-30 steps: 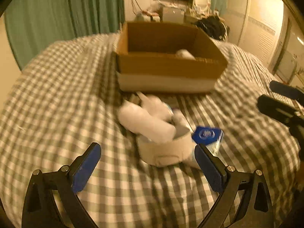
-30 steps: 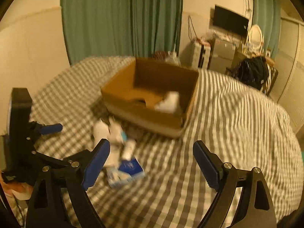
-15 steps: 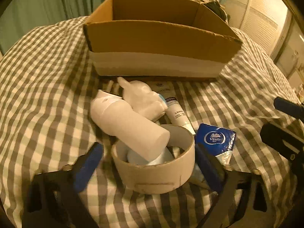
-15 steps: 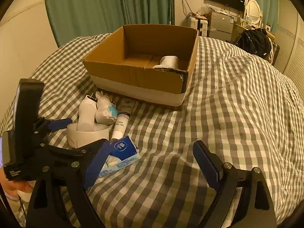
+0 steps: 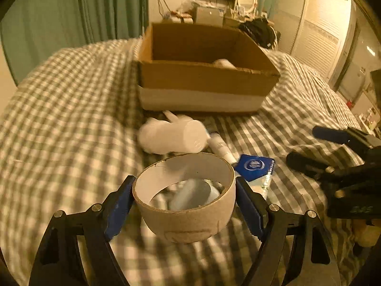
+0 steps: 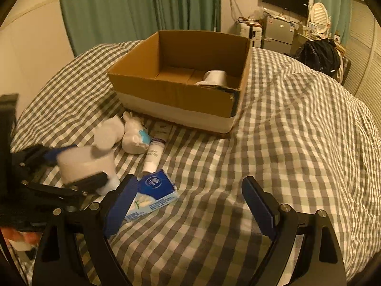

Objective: Organize objects
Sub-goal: 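Grasp the paper tape roll with the left tool while the right tool grasps the tissue pack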

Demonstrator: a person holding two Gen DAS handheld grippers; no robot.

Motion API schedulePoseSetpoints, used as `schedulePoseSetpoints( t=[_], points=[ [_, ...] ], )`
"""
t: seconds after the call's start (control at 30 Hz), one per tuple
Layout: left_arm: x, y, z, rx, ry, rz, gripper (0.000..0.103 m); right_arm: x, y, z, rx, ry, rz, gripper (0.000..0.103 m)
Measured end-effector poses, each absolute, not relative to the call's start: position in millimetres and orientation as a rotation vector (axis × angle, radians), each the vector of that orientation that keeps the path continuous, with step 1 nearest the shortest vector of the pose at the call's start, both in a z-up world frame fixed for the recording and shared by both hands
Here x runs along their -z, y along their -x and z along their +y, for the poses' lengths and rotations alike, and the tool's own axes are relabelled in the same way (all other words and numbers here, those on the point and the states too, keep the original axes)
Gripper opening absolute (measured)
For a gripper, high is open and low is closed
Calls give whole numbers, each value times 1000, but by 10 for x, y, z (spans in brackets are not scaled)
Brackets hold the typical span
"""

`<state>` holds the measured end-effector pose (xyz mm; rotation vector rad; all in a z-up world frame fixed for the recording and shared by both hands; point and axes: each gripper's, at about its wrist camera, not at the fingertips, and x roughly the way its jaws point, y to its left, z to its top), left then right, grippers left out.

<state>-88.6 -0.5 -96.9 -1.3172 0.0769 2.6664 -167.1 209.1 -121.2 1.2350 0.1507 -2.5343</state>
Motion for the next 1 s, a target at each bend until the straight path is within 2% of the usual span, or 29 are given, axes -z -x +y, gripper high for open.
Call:
schedulePoseSetpoints(
  t=[0.33, 0.57, 0.63, 0.67, 0.7, 1.0],
  points=[
    [928, 943, -257, -2743, 1321, 67, 83, 1521, 1709, 1601, 2383, -1323, 424, 89],
    [984, 969, -244, -2735, 1329, 78, 83, 1800, 1764, 1343, 2269, -1412, 550, 89],
    [990, 963, -247, -2737, 1329, 77, 84, 1861, 1784, 1324, 2260, -1441, 567, 88],
    [989, 956, -242, -2740, 1325, 78, 83, 1875, 1786, 1321, 2262, -1446, 573, 86],
    [986, 947, -240, -2742, 1322, 81, 83, 1876, 1781, 1323, 2263, -1446, 572, 79],
    [899, 822, -226, -2790, 1297, 83, 83, 1635, 1624, 1446, 2394, -1313, 494, 77]
  ],
)
